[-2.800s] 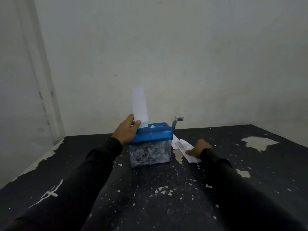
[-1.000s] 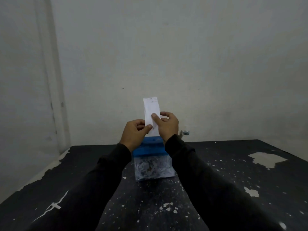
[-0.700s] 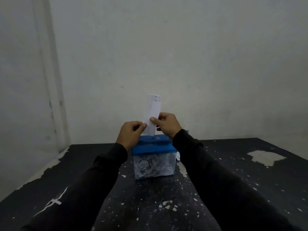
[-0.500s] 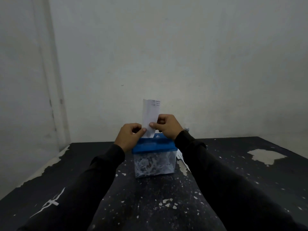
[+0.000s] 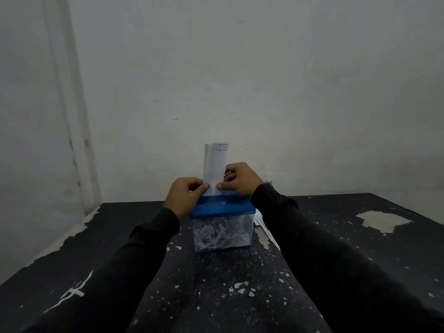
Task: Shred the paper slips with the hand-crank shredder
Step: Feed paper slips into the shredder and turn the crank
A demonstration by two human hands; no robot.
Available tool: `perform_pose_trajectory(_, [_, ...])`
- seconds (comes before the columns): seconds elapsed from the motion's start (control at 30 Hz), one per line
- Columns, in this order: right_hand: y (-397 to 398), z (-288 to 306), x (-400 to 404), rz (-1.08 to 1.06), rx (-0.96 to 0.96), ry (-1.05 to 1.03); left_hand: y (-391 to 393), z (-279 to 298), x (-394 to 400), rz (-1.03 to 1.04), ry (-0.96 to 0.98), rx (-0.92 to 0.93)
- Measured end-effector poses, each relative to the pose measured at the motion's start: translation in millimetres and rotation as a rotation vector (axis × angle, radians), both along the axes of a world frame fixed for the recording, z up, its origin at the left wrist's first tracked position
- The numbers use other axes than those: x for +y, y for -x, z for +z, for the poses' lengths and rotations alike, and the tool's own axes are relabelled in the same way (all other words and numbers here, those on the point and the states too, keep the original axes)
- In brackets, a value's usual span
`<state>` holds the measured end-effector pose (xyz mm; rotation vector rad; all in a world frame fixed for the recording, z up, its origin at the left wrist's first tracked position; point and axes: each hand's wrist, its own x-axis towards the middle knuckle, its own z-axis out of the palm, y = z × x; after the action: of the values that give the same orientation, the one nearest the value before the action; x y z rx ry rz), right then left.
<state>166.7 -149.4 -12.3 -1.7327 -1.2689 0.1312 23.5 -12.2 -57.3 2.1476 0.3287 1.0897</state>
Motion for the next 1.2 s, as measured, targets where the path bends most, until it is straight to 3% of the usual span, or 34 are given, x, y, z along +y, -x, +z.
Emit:
perform_pose_trajectory(0.2, [0.8, 0.1, -4.1, -0.002, -0.047, 0.069, 4.4, 1.4, 3.2, -0.034, 0.002, 0.094])
perform_pose_trajectory(0.7, [3.6, -7.9, -3.8, -0.094, -0.176, 0.058, 5.9, 7.9, -2.3, 0.072, -0.202, 0.222])
perform_pose_trajectory(0.9, [-11.8, -24.2, -44.8, -0.54, -0.635, -0.449, 7.1, 5.8, -0.8, 0.108, -0.234, 0.206])
perform_pose_trajectory(0.93, [-18.9, -31.6, -53.2, -0.541, -0.585, -0.446, 7.9, 5.6, -1.7, 0.116, -0.243, 0.206])
perform_pose_trajectory(1.03, [-31.4, -45.2, -69.5, -0.298, -0.161, -0.338, 8.1, 6.1, -3.1, 0.115, -0.253, 0.216])
perform_pose_trajectory(1.2, [-44.8, -30.0, -66.4, -0.073, 0.149, -0.321, 11.9, 8.9, -2.3, 0.09, -0.22, 0.247])
